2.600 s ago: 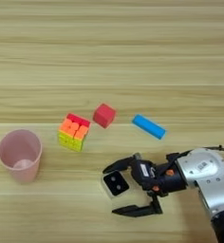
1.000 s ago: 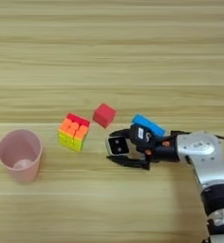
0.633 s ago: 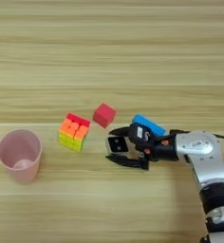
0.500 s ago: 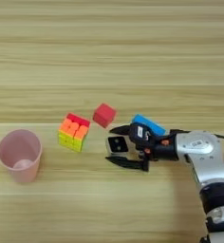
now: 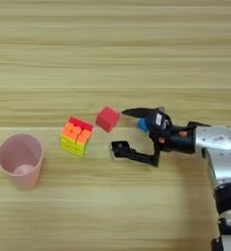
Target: Move the objects on the table
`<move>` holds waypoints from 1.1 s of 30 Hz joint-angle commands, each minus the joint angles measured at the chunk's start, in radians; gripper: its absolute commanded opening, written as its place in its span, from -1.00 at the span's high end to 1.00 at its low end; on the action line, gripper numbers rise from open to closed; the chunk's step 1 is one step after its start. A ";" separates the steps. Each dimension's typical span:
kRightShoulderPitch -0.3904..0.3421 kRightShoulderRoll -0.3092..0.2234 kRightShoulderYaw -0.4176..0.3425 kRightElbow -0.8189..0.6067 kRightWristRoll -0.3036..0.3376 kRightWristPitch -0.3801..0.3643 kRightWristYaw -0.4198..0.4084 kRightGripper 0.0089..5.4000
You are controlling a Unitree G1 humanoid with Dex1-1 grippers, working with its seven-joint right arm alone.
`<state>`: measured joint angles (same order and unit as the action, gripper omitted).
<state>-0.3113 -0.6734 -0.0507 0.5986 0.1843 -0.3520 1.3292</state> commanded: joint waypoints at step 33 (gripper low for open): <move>-0.280 -0.115 -0.059 0.623 -0.174 -0.035 -0.226 -0.71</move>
<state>-0.5134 -0.7470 -0.1059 1.2420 0.0157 -0.3974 1.1539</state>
